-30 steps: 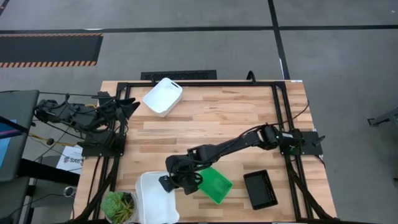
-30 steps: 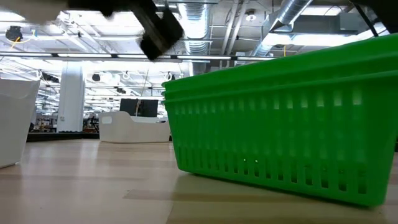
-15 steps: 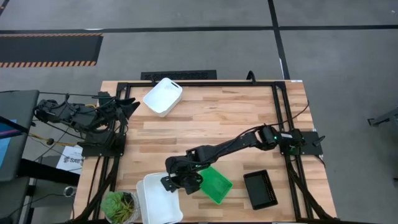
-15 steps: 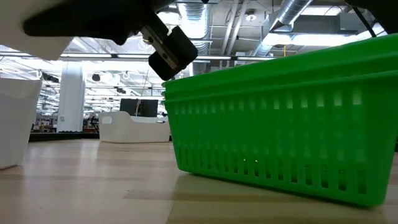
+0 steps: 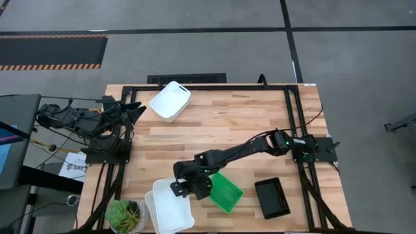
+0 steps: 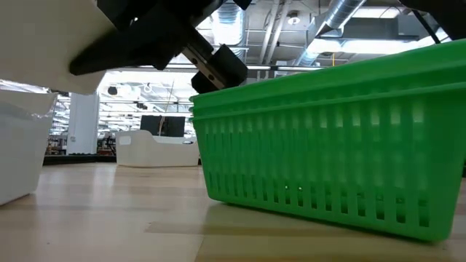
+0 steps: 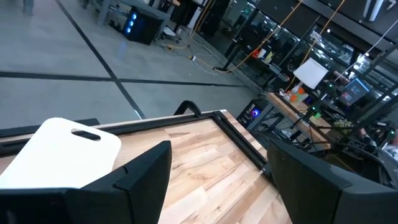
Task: Stack baskets by color
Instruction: Stack the middle white bin on the bottom white bin
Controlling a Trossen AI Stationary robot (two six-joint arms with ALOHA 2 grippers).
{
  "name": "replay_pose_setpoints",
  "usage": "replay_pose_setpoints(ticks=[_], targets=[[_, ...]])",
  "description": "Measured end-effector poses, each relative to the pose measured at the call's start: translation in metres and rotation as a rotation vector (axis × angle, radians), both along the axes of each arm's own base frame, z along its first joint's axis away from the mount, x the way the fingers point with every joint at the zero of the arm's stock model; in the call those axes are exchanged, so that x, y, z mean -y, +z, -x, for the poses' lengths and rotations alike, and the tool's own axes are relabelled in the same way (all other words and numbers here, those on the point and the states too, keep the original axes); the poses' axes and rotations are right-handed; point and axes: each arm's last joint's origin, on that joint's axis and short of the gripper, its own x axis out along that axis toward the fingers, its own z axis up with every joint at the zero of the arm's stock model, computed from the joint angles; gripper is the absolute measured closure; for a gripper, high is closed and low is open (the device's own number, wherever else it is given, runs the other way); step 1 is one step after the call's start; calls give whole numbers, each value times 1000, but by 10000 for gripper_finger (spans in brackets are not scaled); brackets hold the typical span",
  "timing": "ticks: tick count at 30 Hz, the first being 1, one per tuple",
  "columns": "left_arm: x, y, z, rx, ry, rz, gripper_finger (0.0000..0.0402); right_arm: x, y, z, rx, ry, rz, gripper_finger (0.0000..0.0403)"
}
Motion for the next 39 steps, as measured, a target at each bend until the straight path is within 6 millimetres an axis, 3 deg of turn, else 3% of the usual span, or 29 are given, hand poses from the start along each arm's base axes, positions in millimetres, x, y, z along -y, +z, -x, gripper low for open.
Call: replay_pose_setpoints(ticks=[10,20,39], targets=[[0,0,0,-1,0,-1,148,8,-1,-1,-17,-10,7,359],[0,-1,0,-6,1,-3,148,6,-2,1,42,93,78,322],[0,-2,1,-27,1,-11,148,12,-4,3,38,130,116,318]])
